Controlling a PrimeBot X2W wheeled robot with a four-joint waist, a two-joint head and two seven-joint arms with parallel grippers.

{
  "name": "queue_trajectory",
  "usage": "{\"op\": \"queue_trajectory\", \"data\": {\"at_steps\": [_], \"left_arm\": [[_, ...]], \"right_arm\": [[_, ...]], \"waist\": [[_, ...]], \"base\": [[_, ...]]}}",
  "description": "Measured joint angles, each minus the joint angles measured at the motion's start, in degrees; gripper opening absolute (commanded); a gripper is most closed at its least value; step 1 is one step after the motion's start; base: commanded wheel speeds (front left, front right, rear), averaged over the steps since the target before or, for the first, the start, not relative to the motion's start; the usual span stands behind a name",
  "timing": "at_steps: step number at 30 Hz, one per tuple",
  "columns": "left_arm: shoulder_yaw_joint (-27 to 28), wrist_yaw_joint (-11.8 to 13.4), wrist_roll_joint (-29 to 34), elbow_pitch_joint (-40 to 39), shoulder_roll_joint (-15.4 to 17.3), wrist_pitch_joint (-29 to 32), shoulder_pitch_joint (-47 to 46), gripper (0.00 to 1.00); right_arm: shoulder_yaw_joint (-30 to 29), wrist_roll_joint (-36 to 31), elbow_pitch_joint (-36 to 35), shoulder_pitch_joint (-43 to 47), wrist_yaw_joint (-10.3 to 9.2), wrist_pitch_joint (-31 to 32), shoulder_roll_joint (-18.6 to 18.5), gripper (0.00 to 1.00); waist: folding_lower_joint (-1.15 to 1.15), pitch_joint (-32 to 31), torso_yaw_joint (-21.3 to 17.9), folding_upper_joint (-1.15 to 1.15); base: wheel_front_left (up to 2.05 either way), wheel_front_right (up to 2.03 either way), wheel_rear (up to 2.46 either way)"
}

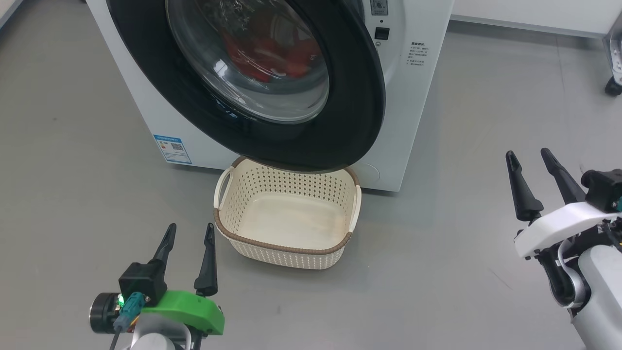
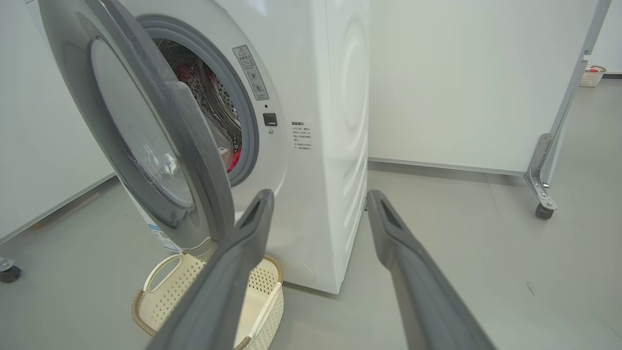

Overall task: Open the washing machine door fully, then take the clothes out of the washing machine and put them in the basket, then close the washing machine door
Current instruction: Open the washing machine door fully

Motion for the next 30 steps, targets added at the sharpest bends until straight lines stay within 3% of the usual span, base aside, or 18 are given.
{"op": "queue_trajectory", "data": {"at_steps": [6, 16, 30], "left_arm": [[0.36, -0.48, 0.64, -0.05, 0.0, 0.0, 0.23, 1.0], [0.76, -0.9, 0.81, -0.48, -0.02, 0.0, 0.85, 1.0], [1.71, -1.25, 1.52, -0.76, -0.04, 0.0, 0.86, 1.0]], "right_arm": [[-0.76, -0.94, -0.53, 3.59, -3.08, -1.59, 0.43, 1.0], [-0.82, -2.18, -3.01, 5.72, -5.6, -2.18, 1.41, 1.0], [-1.33, -2.96, -5.01, 7.81, -6.77, -2.64, 1.65, 1.0]], "waist": [[0.0, -0.54, -0.55, 0.0], [0.0, -0.47, -1.18, 0.0], [0.0, 0.22, -1.82, 0.0]], "base": [[0.0, 0.0, 0.0], [0.0, 0.0, 0.0], [0.0, 0.0, 0.0]]}}
